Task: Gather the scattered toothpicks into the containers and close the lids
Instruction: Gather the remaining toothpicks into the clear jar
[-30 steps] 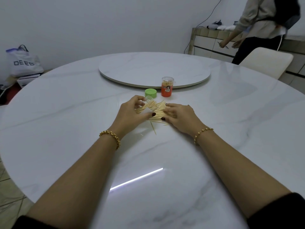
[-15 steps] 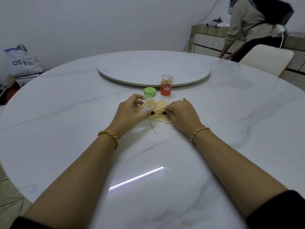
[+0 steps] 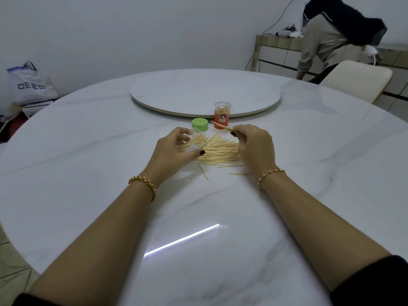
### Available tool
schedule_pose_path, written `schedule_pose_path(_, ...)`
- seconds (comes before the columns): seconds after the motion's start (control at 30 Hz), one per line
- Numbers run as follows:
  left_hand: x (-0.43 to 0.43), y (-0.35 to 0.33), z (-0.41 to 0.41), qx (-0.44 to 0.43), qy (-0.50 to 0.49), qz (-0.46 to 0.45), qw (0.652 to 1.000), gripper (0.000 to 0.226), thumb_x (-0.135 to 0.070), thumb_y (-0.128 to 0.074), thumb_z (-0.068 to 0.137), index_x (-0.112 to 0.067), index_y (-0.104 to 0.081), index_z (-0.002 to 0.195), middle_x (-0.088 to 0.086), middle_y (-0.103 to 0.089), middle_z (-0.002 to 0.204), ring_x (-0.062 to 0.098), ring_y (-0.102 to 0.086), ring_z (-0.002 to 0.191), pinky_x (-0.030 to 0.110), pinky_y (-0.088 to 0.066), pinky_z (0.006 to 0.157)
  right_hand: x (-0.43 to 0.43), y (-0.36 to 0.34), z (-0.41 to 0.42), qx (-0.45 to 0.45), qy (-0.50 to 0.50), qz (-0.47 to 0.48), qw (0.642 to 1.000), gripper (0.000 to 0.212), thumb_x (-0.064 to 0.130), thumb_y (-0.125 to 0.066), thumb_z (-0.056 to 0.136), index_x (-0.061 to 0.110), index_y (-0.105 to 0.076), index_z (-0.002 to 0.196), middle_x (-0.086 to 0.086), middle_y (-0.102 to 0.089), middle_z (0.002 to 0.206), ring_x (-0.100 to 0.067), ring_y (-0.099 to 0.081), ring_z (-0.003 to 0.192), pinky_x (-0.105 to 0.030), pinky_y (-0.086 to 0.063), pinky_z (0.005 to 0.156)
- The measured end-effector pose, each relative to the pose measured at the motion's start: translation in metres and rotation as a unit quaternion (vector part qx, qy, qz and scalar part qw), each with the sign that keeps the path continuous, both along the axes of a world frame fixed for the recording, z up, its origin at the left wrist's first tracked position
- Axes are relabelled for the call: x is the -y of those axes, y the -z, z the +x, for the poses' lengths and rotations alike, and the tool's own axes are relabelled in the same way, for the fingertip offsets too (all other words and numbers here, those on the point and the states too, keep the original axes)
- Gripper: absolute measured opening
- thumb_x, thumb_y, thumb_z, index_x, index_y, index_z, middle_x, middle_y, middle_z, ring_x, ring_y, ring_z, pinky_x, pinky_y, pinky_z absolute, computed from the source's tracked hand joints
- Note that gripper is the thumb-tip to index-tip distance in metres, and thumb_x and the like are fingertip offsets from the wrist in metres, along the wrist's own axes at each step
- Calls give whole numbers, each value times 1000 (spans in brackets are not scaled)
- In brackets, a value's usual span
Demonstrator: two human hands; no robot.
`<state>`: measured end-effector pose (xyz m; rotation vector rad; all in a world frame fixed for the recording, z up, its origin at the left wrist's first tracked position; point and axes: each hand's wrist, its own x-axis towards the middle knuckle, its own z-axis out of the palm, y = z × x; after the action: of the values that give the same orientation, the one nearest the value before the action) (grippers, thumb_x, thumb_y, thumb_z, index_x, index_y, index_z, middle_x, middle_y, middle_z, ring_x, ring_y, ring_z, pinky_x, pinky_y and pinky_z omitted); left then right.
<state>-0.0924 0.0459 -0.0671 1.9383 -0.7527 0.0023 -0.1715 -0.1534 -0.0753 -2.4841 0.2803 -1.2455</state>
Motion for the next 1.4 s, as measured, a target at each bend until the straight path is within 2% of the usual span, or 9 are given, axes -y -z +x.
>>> schedule_pose_path(0.47, 4, 2, 0, 26, 5, 0, 1000, 51, -27, -82, 72, -20, -58, 117, -3, -62, 109, 9, -57, 98, -1, -40, 68, -25, -6, 3, 16, -70, -145, 987, 34, -16, -58, 70, 7, -71, 92, -7, -66, 85, -28, -59, 79, -36, -53, 55)
schedule_pose_path(0.57, 4, 2, -1, 30, 7, 1, 1000, 53, -27, -82, 72, -18, -58, 119, -3, -62, 107, 9, -58, 98, 0, -41, 69, -34, -6, 4, 15, -80, -174, 981, 33, -11, -48, 72, 5, -70, 92, -9, -63, 84, -29, -58, 79, -33, -52, 55)
schedule_pose_path(0.7, 5, 2, -2, 29, 1, -8, 1000, 51, -25, -81, 72, -18, -59, 117, -4, -62, 103, 6, -60, 94, 2, -44, 69, -42, -4, 3, -1, -90, -190, 978, 33, -15, -65, 65, 3, -70, 92, -12, -63, 84, -31, -60, 76, -33, -51, 54)
schedule_pose_path(0.8, 5, 2, -2, 26, 1, -8, 1000, 50, -25, -81, 72, -18, -59, 117, -5, -62, 103, 1, -59, 92, 2, -43, 68, -48, -4, 2, -6, -101, -189, 977, 30, -11, -60, 69, 1, -69, 94, -13, -64, 85, -31, -61, 76, -33, -52, 54)
schedule_pose_path(0.9, 5, 1, -3, 19, 1, -12, 1000, 48, -24, -81, 72, -20, -59, 115, -10, -62, 98, -1, -59, 91, 1, -42, 66, -55, -3, 1, -3, -122, -162, 979, 38, 6, -38, 77, 0, -70, 97, -14, -66, 90, -31, -63, 80, -33, -54, 61)
schedule_pose_path(0.97, 5, 0, -4, 14, 2, -18, 1000, 46, -23, -80, 73, -21, -58, 113, -16, -60, 94, -3, -58, 88, 0, -41, 65, -55, -2, 1, 9, -130, -124, 984, 45, 10, -34, 76, 0, -70, 102, -15, -67, 98, -32, -64, 88, -33, -55, 72)
schedule_pose_path(1.17, 5, -3, -4, -10, 0, -49, 999, 44, -22, -82, 73, -20, -57, 109, -9, -61, 98, 3, -58, 92, 0, -42, 63, -51, -8, -3, 56, -138, 20, 989, 53, -12, -38, 72, 2, -64, 117, -12, -63, 119, -23, -57, 113, -18, -40, 98)
schedule_pose_path(1.27, 5, -5, -5, -26, 2, -72, 997, 44, -23, -81, 74, -17, -56, 111, -8, -61, 99, -1, -57, 91, 1, -42, 60, -55, -8, -4, 38, -155, 75, 984, 49, -6, -41, 79, 2, -58, 124, -9, -60, 127, -19, -53, 121, -20, -38, 103)
schedule_pose_path(1.4, 4, -7, -5, -36, 0, -92, 995, 43, -22, -80, 76, -16, -57, 111, -12, -60, 97, -5, -57, 89, 2, -42, 60, -61, -5, -8, -64, -208, 111, 970, 53, 13, -42, 90, 10, -40, 143, -3, -41, 147, -11, -32, 139, -19, -25, 112)
